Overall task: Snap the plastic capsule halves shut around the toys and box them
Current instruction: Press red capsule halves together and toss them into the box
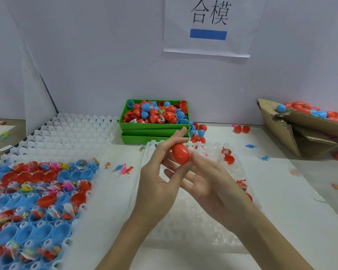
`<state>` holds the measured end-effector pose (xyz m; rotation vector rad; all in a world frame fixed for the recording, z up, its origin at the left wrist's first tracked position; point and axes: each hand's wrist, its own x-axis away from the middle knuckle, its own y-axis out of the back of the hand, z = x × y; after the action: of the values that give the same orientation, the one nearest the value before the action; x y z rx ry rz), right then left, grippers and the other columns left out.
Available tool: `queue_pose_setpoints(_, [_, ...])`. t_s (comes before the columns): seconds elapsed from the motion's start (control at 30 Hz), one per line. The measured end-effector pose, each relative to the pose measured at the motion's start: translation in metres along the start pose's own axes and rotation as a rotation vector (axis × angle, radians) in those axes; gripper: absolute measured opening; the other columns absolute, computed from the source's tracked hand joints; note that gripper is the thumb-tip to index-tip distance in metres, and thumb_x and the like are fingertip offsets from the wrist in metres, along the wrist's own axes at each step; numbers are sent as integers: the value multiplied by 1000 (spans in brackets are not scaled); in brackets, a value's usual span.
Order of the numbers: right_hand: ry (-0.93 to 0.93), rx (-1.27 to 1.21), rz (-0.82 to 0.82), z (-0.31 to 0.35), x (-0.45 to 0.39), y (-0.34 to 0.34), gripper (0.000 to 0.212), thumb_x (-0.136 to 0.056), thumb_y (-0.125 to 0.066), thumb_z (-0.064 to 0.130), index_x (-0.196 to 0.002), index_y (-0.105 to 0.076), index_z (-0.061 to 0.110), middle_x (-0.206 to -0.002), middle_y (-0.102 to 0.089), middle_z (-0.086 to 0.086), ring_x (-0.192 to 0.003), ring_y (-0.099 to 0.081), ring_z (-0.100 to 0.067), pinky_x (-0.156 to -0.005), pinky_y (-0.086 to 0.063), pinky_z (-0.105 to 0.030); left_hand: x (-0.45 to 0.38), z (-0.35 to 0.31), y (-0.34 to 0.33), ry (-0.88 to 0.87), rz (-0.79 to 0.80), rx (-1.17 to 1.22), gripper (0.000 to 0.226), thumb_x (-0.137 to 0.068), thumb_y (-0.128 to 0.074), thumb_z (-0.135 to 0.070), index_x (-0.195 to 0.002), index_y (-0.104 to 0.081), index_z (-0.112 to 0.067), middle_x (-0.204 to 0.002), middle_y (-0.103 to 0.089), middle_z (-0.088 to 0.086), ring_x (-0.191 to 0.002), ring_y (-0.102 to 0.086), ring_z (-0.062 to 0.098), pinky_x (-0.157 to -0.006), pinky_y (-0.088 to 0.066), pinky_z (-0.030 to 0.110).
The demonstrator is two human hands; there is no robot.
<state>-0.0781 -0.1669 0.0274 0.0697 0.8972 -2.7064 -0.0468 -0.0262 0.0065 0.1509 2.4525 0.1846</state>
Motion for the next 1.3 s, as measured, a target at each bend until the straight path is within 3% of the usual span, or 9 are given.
queue_pose_setpoints(0.13, [-10, 50, -5, 4, -1, 7, 37, -101, -63, 20, -132, -67, 0, -132, -67, -19, -124, -66, -31, -100, -55, -36, -2, -1, 3, -67, 61, 14, 48, -99, -70, -23, -143, -54, -37, -154, -51, -20, -148, -42, 11, -116, -43, 29])
queue_pose_setpoints(0.27, [-18, 55, -26, 5, 0, 9, 35, -98, -64, 21, -126, -71, 2, -128, -70, -18, -120, -68, -29, -97, -56, -34, 0, -2, 5, -39, 96, 81, 40, -105, -60, -28, -144, -55, -32, -150, -57, -10, -145, -47, 22, -112, -47, 44])
queue_pose_setpoints(0.4, [-9, 16, -28, -1, 0, 4, 38, -96, -66, 30, -120, -74, 1, -115, -73, -12, -111, -70, -25, -95, -57, -33, 1, -5, 1, 24, 27, 113, 33, -99, -63, -39, -131, -62, -31, -135, -66, -10, -133, -59, 22, -107, -52, 42])
queue_pose_setpoints(0.5, [-17, -95, 2, -10, 0, -2, 44, -97, -65, 38, -117, -74, 0, -111, -71, -11, -106, -70, -21, -94, -56, -31, 4, -8, -3, 39, -10, 97, 31, -98, -64, -42, -126, -63, -29, -124, -69, -11, -125, -63, 21, -102, -55, 32])
queue_pose_setpoints(0.63, [-67, -247, 25, -17, -2, -3, 47, -92, -72, 42, -115, -74, 2, -109, -70, -10, -103, -70, -19, -93, -56, -30, 5, -11, -6, -37, -40, 20, 28, -99, -64, -39, -125, -61, -29, -122, -66, -10, -120, -64, 17, -98, -53, 21])
queue_pose_setpoints(0.8, [-118, -368, 16, -22, -2, -2, 50, -81, -85, 39, -113, -76, 2, -104, -70, -8, -98, -69, -16, -93, -56, -28, 5, -13, -8, -68, -31, 9, 34, -98, -61, -37, -125, -64, -15, -119, -66, -4, -116, -64, 18, -96, -51, 18])
queue_pose_setpoints(1.07, [-88, -330, 16, -17, 1, -5, 47, -82, -85, 36, -114, -77, 2, -103, -71, -8, -96, -71, -16, -92, -57, -29, 6, -11, -10, -158, -54, -52, 30, -101, -60, -26, -125, -65, -8, -118, -65, -3, -115, -62, 13, -96, -49, 17])
queue_pose_setpoints(1.17, [-74, -273, 10, -13, 0, -6, 43, -85, -81, 38, -111, -77, 3, -102, -71, -7, -99, -71, -16, -92, -56, -27, 5, -10, -8, -159, -48, -15, 28, -102, -61, -26, -127, -65, -12, -120, -66, -6, -119, -62, 16, -98, -51, 22])
queue_pose_setpoints(1.3, [-77, -166, -42, -9, 0, -5, 42, -93, -73, 40, -114, -77, 5, -111, -73, -9, -105, -71, -19, -94, -56, -27, 4, -9, -7, -27, -8, 66, 27, -103, -61, -33, -129, -61, -27, -126, -64, -14, -127, -61, 17, -101, -52, 24])
